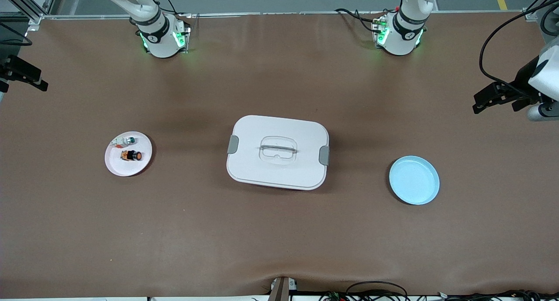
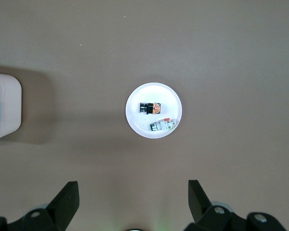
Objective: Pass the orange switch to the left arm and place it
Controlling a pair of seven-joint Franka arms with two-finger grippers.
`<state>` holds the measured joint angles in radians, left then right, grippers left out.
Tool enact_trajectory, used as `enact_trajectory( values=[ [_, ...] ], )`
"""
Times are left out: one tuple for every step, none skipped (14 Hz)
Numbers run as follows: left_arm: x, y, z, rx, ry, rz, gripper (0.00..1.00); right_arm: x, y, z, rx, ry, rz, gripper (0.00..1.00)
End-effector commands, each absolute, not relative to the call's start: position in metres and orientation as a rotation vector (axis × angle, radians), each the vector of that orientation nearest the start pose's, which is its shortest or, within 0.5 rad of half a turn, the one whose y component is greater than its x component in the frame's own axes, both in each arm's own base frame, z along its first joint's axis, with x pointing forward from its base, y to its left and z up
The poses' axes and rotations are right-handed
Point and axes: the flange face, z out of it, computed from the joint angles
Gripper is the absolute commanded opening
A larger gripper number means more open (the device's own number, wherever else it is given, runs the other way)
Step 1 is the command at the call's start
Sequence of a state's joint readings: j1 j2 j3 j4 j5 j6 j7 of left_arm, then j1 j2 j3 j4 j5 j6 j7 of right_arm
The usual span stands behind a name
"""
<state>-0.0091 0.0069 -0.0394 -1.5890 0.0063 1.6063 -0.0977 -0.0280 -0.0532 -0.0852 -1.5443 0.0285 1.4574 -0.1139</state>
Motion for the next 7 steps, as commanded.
enact_trajectory(
  values=[
    [0.5603, -0.0241, 0.6204, -3.143, -0.072, -0.005, 1.0, 0.5139, -0.0582, 0.6577, -3.116, 0.004, 0.037, 1.0],
    [0.5603, -0.0261, 0.6205, -3.146, -0.072, -0.007, 1.0, 0.5141, -0.0582, 0.6578, -3.116, 0.004, 0.035, 1.0],
    [0.5604, -0.0239, 0.6205, -3.149, -0.077, -0.006, 1.0, 0.5141, -0.0582, 0.6578, -3.116, 0.004, 0.035, 1.0],
    [0.5607, -0.0239, 0.6195, -3.149, -0.077, -0.002, 1.0, 0.5141, -0.0582, 0.6578, -3.116, 0.004, 0.035, 1.0],
    [0.5608, -0.0246, 0.6197, -3.148, -0.077, -0.004, 1.0, 0.5139, -0.0598, 0.6578, -3.116, 0.009, 0.035, 1.0],
    [0.5608, -0.0254, 0.6197, -3.148, -0.075, -0.004, 1.0, 0.5139, -0.0599, 0.6578, -3.116, 0.009, 0.035, 1.0],
    [0.5608, -0.0254, 0.6197, -3.148, -0.075, -0.004, 1.0, 0.5138, -0.0598, 0.6577, -3.116, 0.009, 0.037, 1.0]
  ],
)
